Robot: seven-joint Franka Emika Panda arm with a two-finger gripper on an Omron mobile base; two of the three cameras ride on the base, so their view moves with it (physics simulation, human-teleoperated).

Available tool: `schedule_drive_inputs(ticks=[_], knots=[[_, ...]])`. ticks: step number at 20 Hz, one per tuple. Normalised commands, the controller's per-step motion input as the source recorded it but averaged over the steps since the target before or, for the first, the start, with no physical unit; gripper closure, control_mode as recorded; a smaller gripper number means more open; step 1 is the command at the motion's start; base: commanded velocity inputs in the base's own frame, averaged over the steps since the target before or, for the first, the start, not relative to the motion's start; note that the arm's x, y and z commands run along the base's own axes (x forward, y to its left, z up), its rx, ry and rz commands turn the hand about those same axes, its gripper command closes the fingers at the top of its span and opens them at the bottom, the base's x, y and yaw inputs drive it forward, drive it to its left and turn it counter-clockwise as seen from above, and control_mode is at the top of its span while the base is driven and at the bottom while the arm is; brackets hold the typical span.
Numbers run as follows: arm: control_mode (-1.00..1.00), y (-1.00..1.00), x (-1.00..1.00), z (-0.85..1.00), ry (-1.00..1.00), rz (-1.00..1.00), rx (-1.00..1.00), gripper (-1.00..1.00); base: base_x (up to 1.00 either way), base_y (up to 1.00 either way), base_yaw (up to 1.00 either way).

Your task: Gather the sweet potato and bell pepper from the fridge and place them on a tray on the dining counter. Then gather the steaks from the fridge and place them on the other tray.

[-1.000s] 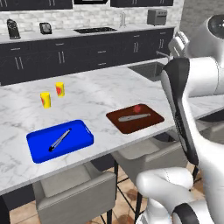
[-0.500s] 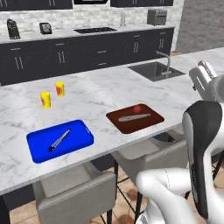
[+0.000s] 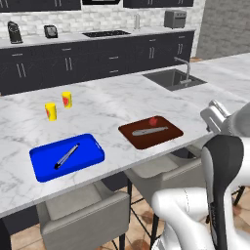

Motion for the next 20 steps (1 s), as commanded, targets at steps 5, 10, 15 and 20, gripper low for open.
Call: schedule_drive_inputs(ticks=[5,10,15,20], knots=[[-1.00,0.00,0.01,-0.21,0.12,0.20,0.01,-1.00,0.00,0.00,0.00],[-1.00,0.00,0.17,-0.34,0.20,0.17,0.00,-1.00,0.00,0.00,0.00],[-1.00,0.00,0.09,-0.33,0.16,0.23,0.00,-1.00,0.00,0.00,0.00],[1.00,0.00,0.00,0.00,0.00,0.00,0.00,-1.00,-0.09,0.09,0.26]])
